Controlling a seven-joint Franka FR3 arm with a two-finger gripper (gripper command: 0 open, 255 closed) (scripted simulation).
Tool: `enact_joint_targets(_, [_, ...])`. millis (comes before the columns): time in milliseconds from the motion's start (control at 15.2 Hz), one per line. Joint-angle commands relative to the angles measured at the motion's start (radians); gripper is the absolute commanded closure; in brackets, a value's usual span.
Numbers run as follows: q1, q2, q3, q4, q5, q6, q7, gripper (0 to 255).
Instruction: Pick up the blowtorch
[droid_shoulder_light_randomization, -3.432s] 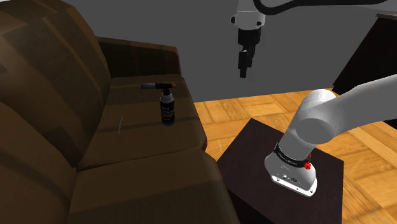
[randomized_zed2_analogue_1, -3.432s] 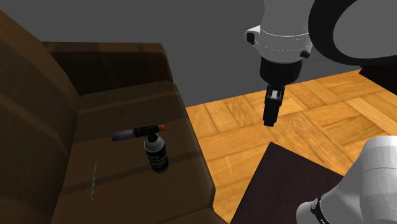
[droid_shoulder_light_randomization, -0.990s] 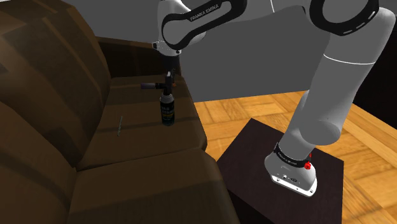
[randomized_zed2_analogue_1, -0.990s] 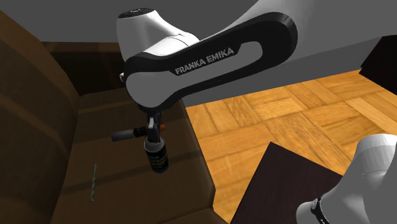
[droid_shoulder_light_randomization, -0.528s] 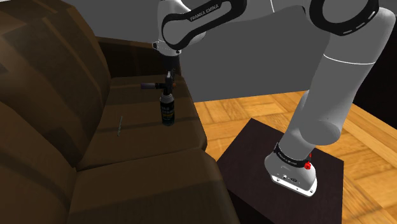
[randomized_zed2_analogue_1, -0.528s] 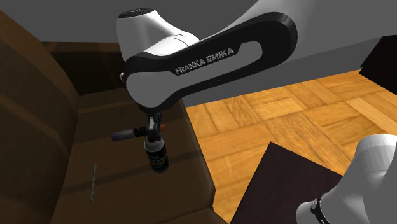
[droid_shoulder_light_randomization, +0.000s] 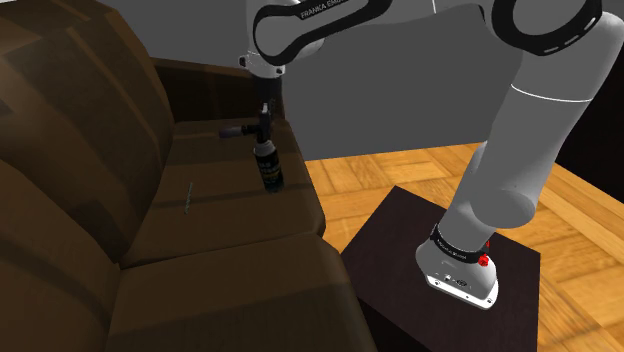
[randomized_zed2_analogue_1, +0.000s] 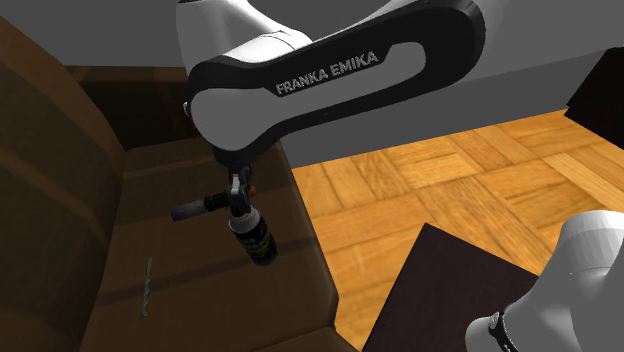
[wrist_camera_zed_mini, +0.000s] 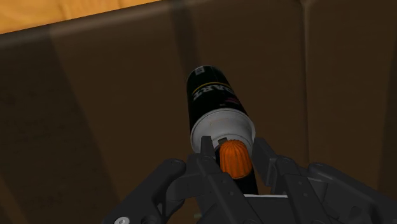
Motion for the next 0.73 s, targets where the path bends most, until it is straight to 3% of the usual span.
enact_joint_targets(0, [0.0, -0.007, 0.0, 0.019, 0.0, -0.025, 0.002, 255])
enact_joint_targets(660, [-0.001, -0.027, 0.0, 0.105, -0.001, -0.131, 0.007, 255])
